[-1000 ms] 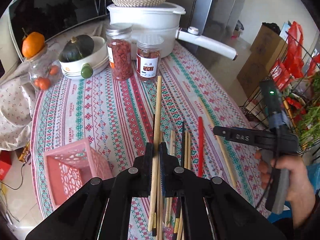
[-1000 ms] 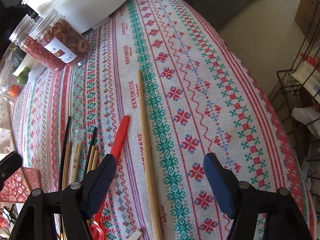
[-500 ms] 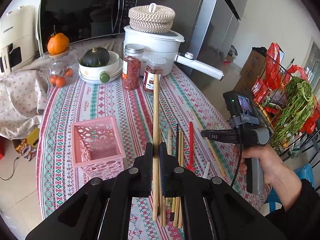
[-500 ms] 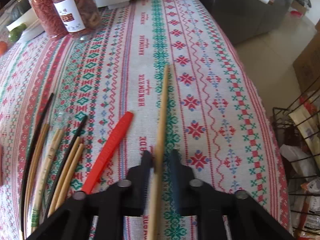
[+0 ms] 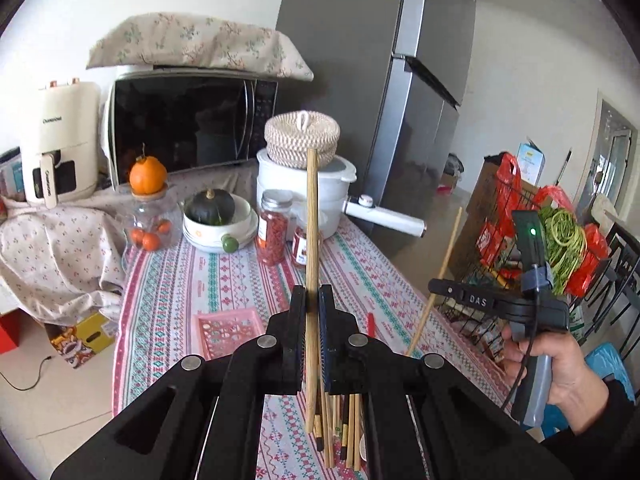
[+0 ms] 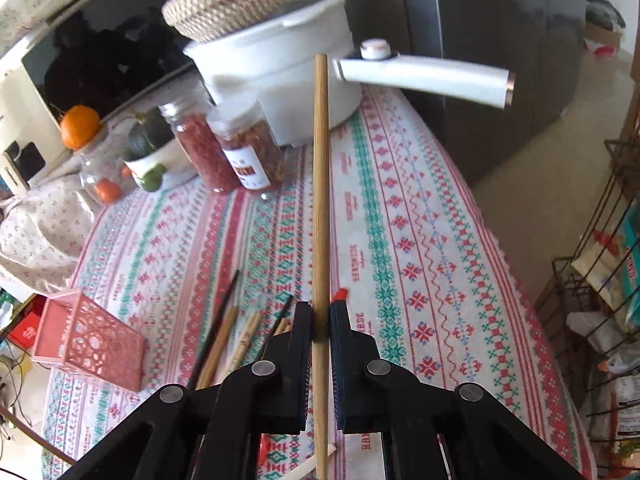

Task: Organize utensils
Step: 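Lower the left tool's chopstick into the pink basket and open while right carries its chopstick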

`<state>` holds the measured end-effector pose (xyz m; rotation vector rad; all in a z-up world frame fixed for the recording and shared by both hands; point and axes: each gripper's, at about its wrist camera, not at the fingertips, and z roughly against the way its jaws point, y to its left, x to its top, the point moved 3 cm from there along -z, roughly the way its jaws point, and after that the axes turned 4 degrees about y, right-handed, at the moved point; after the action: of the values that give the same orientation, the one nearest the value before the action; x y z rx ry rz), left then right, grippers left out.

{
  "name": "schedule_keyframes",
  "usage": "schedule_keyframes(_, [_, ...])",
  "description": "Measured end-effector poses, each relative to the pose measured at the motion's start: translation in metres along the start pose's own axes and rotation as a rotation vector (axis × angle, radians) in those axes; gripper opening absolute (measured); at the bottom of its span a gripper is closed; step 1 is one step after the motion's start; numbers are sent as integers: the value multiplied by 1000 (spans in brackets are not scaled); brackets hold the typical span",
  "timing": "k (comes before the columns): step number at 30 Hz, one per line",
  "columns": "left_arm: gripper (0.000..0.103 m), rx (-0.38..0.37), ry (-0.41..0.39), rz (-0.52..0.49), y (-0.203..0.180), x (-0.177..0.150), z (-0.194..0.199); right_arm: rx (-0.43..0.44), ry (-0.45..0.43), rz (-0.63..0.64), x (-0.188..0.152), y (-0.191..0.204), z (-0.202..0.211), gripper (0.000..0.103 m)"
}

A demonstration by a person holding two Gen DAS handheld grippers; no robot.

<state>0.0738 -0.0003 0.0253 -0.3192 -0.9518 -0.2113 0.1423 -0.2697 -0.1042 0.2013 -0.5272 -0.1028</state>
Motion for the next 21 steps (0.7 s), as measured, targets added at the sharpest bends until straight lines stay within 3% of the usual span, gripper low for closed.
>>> schedule_keyframes(5, [6,35,-127,67,23,21,23,36,-124,30,4,27,45,6])
schedule_keyframes(12, [6,142,-237,116,57,28,18,111,-281,78,13,70,79,7])
schedule_keyframes(18, [6,188,-196,110,78,19,-27,192,-316,102,15,109,76,7])
schedule_keyframes(21, [6,152,-150,124,86,12,-51,226,-314,98,16,125,71,7])
